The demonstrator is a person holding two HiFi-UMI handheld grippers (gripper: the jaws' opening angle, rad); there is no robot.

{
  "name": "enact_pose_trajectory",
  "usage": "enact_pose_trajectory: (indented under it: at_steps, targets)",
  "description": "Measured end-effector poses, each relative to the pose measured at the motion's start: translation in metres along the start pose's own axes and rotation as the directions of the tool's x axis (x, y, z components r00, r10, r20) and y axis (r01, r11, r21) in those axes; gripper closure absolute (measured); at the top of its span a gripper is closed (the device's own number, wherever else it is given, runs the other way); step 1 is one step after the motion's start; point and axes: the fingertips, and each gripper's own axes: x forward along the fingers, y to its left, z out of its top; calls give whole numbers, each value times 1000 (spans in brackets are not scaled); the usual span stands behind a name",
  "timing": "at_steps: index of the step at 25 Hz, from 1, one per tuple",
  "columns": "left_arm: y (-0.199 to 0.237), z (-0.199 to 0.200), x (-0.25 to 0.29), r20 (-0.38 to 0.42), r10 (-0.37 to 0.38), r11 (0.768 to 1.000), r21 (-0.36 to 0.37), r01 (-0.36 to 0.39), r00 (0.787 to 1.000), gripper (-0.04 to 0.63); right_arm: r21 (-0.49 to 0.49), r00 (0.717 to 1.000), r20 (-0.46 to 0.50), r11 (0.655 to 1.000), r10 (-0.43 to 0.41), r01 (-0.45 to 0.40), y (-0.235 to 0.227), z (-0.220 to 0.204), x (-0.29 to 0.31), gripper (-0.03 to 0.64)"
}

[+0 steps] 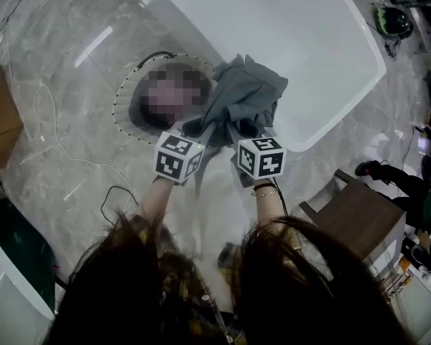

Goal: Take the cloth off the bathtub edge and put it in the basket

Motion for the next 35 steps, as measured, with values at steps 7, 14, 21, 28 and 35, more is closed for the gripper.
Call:
enact_pose_trajectory:
  at_steps: [7, 14, 21, 28, 35]
  targets:
    - [42, 15, -59, 58, 46, 999, 2, -46, 997, 529, -53, 998, 17, 997, 62, -61, 68, 30, 24, 543]
    - [66, 34, -112, 117, 86, 996, -13, -85, 989, 531, -126, 994, 22, 987, 105, -102, 123, 65, 34, 543]
    - [94, 38, -149, 164, 137, 989, -82, -125, 977, 531, -203, 989, 5, 969, 147, -143, 169, 86, 50, 543]
    - [120, 16, -160, 148, 177, 979, -128, -158, 973, 531, -205, 984, -42, 962, 173, -178, 190, 73, 76, 543]
    - [141, -16, -142, 99, 171, 976, -155, -155, 980, 531, -189, 982, -88, 965, 167, -181, 182, 45, 105, 543]
